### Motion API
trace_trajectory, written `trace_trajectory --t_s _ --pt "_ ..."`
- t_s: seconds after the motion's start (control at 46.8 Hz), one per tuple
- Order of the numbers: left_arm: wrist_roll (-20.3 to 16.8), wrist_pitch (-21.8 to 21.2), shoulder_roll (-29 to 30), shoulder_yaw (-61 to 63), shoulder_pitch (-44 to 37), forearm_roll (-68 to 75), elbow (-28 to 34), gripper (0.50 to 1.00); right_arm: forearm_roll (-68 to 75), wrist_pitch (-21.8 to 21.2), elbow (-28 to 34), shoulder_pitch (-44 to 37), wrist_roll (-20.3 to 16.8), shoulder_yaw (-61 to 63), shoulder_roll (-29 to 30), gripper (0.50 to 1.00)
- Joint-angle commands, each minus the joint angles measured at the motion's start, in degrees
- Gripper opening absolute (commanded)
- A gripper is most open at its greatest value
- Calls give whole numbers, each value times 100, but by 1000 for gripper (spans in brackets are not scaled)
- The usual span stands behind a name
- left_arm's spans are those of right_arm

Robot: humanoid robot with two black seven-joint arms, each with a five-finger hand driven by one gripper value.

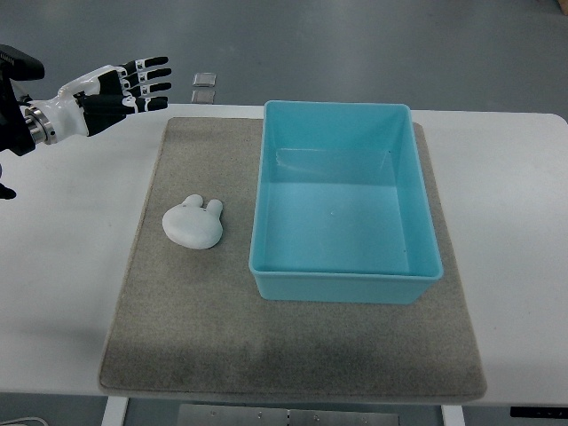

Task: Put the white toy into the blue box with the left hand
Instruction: 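Move the open left hand down toward the white rabbit toy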

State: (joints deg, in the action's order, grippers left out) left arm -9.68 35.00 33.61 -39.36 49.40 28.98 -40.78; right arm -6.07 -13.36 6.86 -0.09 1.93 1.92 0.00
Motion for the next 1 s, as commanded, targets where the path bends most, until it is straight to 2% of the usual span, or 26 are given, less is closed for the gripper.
trace_trajectory --t_s 0.0,0.299,0.492,0.684,0.855,0.984 --pt "-113 0 83 7 69 379 -9 994 0 0 0 0 0 2 0 936" --pt "-140 0 760 -1 96 1794 -809 994 0 0 0 0 0 2 0 936" --pt "-210 0 857 7 113 2304 -1002 994 0 0 0 0 0 2 0 936" --pt "-236 0 1147 -10 61 3218 -1555 990 0 0 0 0 0 2 0 936" --pt "-447 -2 1235 -28 -18 3596 -1907 990 0 0 0 0 0 2 0 936" --pt "-465 -292 1385 -28 -159 3886 -2302 984 0 0 0 0 0 2 0 936"
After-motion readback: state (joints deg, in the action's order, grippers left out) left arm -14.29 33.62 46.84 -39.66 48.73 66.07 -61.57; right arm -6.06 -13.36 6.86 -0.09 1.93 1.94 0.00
